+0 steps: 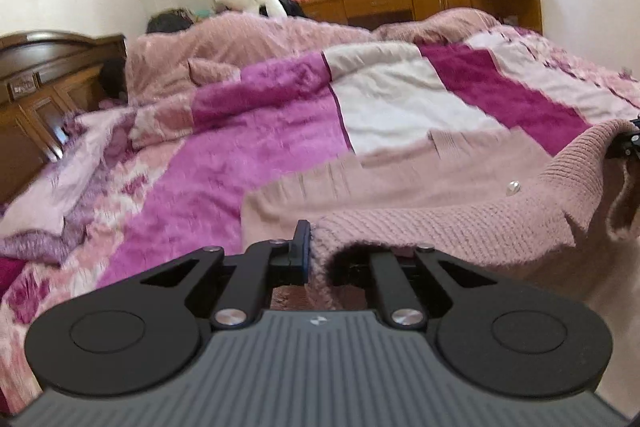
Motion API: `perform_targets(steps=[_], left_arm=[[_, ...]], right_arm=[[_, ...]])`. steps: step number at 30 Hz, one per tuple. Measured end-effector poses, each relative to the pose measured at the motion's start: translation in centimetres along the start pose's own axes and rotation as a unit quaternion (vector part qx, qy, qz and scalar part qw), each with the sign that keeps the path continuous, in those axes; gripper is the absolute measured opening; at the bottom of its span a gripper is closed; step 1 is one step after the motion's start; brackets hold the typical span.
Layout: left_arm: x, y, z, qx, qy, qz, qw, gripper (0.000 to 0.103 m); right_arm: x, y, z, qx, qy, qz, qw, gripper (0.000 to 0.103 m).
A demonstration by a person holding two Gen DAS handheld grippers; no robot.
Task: Fold small clothes
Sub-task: 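Carry both held sleeves across the cardigan body toward each other, then open both grippers to release the sleeves on the body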
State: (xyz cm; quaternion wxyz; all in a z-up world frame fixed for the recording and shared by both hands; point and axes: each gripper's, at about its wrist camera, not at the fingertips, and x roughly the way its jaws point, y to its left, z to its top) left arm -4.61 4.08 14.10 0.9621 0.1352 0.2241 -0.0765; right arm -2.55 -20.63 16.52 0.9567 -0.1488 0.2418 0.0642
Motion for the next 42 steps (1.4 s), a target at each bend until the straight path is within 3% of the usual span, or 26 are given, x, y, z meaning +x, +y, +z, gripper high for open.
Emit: perform_targets(steps=[8,14,24,29,33,37,39,41,42], left_arm=[[4.1,0.4,5.3,0.003,-0.035,0.025,0.9991,0.008],[10.0,0.6,7.7,-0.006,-0.025,0.039,0.9989,0.008],[23.0,-0.1,4.7,0.005,0.065,0.035,0.9973,0.008],[26.9,0.4,2.3,-0.012,0.104,0.024,0.9942,0.009],[27.6,0.9,1.7,-0.013,0.106,0.001,0.9943,0.011],[27.3,1.8,2.3,-0.026,0.117,-0.008,0.9928,0.031],[26.4,2.3,2.7,-0.032,0.12,-0.011,0.9922,0.049],[24.9,2.7,3.1,-0.037,0.12,-0.011,0.992,0.056],[24.2,3.0,3.1,-0.038,0.119,-0.014,0.9921,0.057]], right_arm=[[4.0,-1.2,4.0,-0.016,-0.04,-0.027,0.999,0.013],[9.3,-1.8,5.0,-0.026,-0.028,-0.048,0.998,0.013],[19.6,-0.4,2.2,-0.015,0.056,-0.05,0.997,0.013],[22.4,-0.2,0.2,-0.006,0.099,-0.038,0.994,0.015],[22.7,-0.6,-0.6,0.009,0.085,-0.036,0.996,0.016],[21.9,-1.3,-0.3,0.031,0.086,-0.026,0.995,0.019],[21.5,-2.0,0.1,0.048,0.087,-0.023,0.995,0.03],[20.5,-2.9,0.2,0.071,0.083,-0.014,0.994,0.049],[20.1,-3.3,0.3,0.083,0.08,-0.006,0.993,0.05]])
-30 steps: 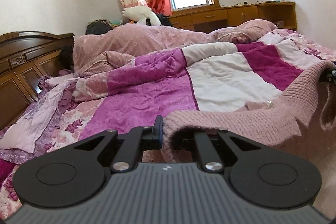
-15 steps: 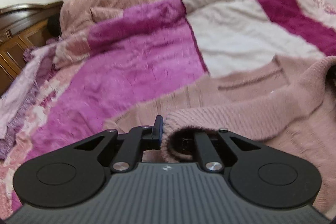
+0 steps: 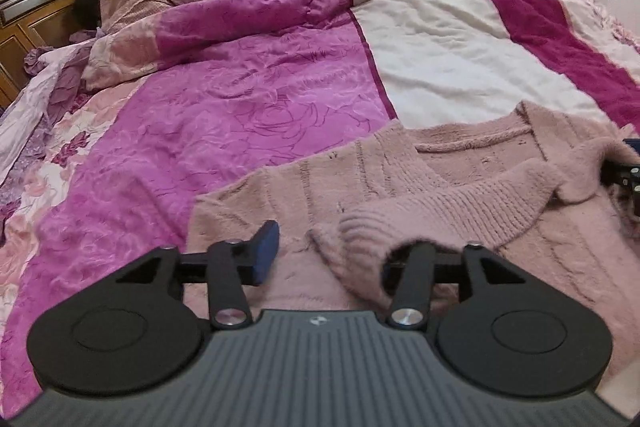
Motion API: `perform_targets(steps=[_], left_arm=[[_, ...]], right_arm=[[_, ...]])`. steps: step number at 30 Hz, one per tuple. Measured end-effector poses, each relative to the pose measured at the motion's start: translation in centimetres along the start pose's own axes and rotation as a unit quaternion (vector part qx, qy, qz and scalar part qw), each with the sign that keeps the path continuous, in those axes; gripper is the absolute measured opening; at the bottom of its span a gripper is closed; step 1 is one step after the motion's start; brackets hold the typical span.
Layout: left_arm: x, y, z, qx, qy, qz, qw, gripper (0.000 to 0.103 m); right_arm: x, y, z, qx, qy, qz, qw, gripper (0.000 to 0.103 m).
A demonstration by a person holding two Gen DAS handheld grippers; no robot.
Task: Fold small clothes
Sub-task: 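Open both grippers to release the sleeves on the body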
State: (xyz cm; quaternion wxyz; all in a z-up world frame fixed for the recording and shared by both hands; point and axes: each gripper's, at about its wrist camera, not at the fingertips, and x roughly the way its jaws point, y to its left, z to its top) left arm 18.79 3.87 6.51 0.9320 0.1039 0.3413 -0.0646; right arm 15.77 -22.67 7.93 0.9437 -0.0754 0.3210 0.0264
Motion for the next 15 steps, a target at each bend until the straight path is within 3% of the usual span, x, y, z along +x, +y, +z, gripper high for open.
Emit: perform_targets(steps=[8,15], left_arm=[[-6.2,0.2,-2.0,0.038,-0.032,-0.01,0.9987,0.058],[-7.7,-1.8,-3.7,0.089,-0.031,-0.037,0.9949,0.058]], right_arm=[[-4.8,-1.7,-1.1,0.029,-0.025,0.012,0.999,0.051],[-6.2,-0.6,-2.4,-0.017,-0.032,0.015,0.999,0.051]])
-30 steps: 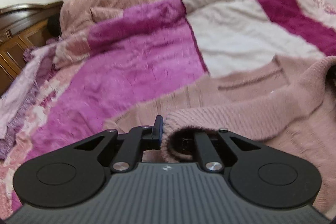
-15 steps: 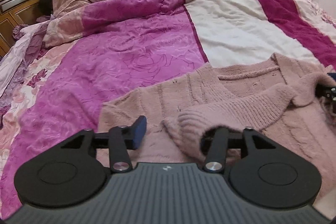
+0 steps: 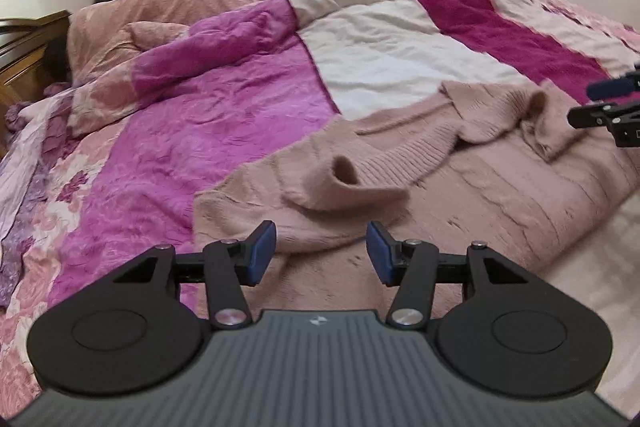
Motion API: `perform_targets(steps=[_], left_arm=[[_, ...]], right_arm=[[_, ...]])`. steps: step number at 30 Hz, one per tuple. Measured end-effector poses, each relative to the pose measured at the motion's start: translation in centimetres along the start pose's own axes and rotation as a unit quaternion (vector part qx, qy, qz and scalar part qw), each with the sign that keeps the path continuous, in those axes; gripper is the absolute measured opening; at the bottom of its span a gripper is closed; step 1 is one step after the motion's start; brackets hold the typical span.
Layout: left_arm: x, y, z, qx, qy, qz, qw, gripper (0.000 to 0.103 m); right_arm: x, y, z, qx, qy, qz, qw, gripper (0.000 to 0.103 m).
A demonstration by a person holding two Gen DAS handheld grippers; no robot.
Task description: Fold small clothes
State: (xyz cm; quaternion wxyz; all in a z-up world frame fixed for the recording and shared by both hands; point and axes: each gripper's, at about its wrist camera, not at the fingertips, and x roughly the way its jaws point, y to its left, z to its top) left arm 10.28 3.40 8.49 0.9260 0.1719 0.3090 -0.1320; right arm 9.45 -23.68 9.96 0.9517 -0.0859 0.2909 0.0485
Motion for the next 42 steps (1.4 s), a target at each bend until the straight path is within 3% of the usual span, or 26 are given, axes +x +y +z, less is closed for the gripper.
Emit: perform_targets(steps=[7,10,11,13,14,15,17,23,28,32,37,42], left_arm=[[3.0,-2.0,-0.2,0.048,0.014,-0.006,0.9987,0.058],[4.1,-2.7,-0.4,0.073,-0.003,0.028,0.997,0.058],[4.5,-2.9,-0.5,0.078,-0.007,0.042,0.996,0.054],[5.0,-2.8,-0.6,0.073,-0.006,0.054,0.9959,0.03],[5.2,-2.5,-0.5,0.065,-0.002,0.055,0.9964,0.015],[5.3,-2.1,-0.4,0.051,-0.001,0.057,0.9971,0.012],[5.1,-1.1,0.0,0.032,-0.011,0.067,0.9972,0.011],[6.2,3.5,1.5,-0.041,-0.01,0.137,0.9896,0.012],[7.1,6.3,1.8,-0.095,0.014,0.183,0.9784,0.031],[6.6,6.6,1.5,-0.094,0.013,0.183,0.9786,0.042],[5.3,5.8,1.3,-0.091,0.002,0.172,0.9808,0.043],[4.8,4.5,1.2,-0.077,-0.006,0.122,0.9895,0.043]], right_arm=[[1.3,1.4,-0.6,-0.061,0.015,0.018,0.998,0.051],[2.4,2.0,-1.0,-0.095,0.025,-0.003,0.995,0.051],[2.7,2.1,-1.1,-0.102,0.024,-0.003,0.995,0.05],[2.9,2.1,-1.2,-0.103,0.017,-0.006,0.994,0.048],[3.0,2.1,-1.0,-0.102,0.014,-0.008,0.995,0.031],[3.1,2.0,-0.8,-0.104,0.014,-0.015,0.994,0.016],[3.1,1.6,-0.4,-0.1,-0.003,-0.032,0.994,0.013],[4.5,-1.8,1.8,-0.019,-0.011,-0.073,0.997,0.013],[5.7,-5.8,2.3,0.113,0.015,-0.099,0.989,0.018],[4.8,-6.3,1.5,0.121,0.007,-0.11,0.986,0.036],[4.2,-5.7,0.7,0.104,0.014,-0.091,0.99,0.038],[3.9,-4.5,0.0,0.103,0.022,-0.064,0.992,0.038]])
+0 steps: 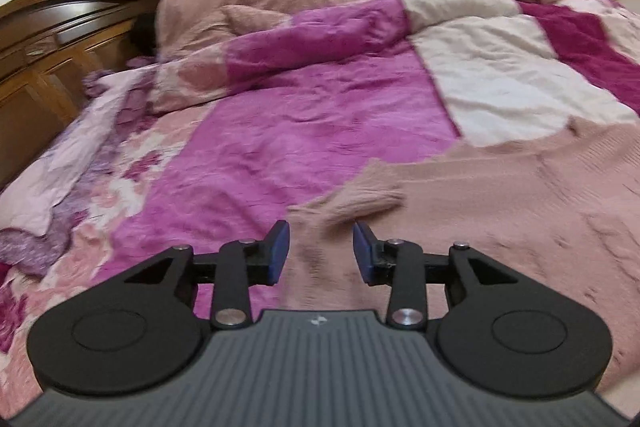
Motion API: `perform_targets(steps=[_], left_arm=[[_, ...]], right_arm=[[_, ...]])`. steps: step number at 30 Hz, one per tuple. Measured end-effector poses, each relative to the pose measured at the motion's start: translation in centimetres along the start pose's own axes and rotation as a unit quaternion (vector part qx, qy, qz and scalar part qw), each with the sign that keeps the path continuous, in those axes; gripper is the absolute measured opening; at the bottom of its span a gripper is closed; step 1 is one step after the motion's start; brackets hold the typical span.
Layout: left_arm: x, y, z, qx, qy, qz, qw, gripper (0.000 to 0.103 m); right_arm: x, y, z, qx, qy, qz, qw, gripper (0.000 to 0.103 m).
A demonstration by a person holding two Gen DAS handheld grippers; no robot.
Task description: Fold small clothes
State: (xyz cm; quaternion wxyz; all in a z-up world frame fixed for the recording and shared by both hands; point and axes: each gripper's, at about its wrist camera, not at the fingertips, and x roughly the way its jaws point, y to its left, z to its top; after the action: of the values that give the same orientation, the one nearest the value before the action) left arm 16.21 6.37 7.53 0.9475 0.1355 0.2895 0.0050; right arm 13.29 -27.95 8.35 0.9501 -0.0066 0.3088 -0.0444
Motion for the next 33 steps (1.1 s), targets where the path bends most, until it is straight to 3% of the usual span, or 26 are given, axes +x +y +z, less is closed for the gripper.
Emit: perform_targets(steps=[4,7,13,19,26,30,33], left_arm=[[0.7,-1.3,-0.3,0.018,-0.002,-0.042,0.9989,0.043],[2.6,-1.7,-0.1,0.026,0.015,-0.07,0.9971,0.043],[6.6,0.8,0.8,-0.021,0.032,-0.05,0.998,0.043],[7.0,3.1,0.7,-0.077,0.044,-0.023,0.9958,0.043],[3.2,3.7,-0.4,-0.077,0.053,-0.026,0.9953,0.044],[-0.6,3.2,-1.3,-0.059,0.061,-0.028,0.996,0.044],[-3.2,2.7,-2.0,-0.057,0.065,-0.037,0.9955,0.045]], right_arm=[[0.8,0.7,-1.8,-0.003,0.024,0.003,1.0,0.038],[1.1,0.7,-2.9,0.009,0.012,-0.003,1.0,0.04],[1.2,0.6,-3.2,0.021,0.006,-0.003,1.0,0.041],[1.1,0.5,-3.3,0.023,0.003,-0.003,1.0,0.041],[-1.3,-1.7,-2.8,0.094,0.004,0.027,0.995,0.042],[-3.8,-3.0,-3.5,0.121,-0.011,0.016,0.992,0.042],[-5.4,-4.1,-4.3,0.155,-0.009,0.016,0.988,0.054]])
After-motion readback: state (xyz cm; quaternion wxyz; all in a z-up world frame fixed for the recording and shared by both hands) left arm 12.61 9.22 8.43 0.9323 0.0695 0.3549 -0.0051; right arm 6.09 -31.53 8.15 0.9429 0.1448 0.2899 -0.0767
